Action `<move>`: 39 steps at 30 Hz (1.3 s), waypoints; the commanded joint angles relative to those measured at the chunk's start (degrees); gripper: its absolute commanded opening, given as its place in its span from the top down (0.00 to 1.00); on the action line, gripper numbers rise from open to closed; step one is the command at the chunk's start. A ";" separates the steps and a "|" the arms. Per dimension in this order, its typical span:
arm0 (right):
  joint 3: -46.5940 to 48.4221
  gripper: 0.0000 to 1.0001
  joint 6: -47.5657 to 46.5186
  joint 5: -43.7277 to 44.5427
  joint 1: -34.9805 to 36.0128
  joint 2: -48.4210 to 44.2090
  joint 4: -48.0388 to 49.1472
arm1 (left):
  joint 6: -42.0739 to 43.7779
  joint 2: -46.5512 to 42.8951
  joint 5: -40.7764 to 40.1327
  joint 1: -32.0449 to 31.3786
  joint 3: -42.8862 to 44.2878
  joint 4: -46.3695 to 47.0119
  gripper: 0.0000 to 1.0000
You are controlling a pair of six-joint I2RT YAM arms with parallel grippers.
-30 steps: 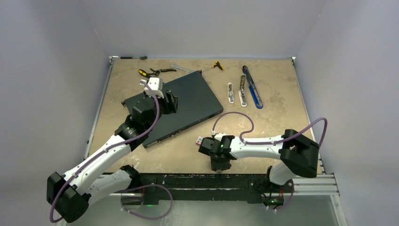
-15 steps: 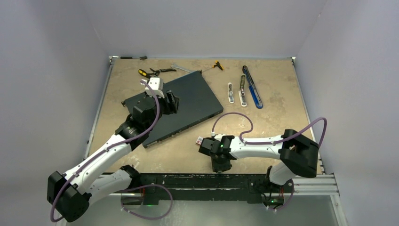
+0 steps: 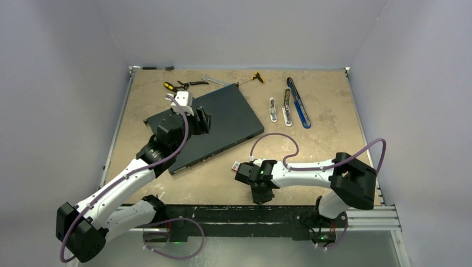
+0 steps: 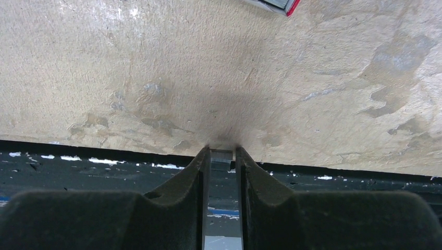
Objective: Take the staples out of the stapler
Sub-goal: Pick up the staple from the center of the board.
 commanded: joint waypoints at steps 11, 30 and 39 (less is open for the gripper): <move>1.22 0.80 0.55 1.78 -0.05 -2.07 -0.20 | -0.55 0.54 1.39 0.75 0.66 1.85 0.40; -1.63 0.82 -2.94 3.33 -10.02 -14.52 9.70 | -0.68 -0.47 7.88 1.12 -1.03 5.53 0.39; 4.00 0.80 -15.22 -2.71 -24.91 -18.23 16.60 | -2.29 0.39 20.94 1.24 -5.86 23.52 0.36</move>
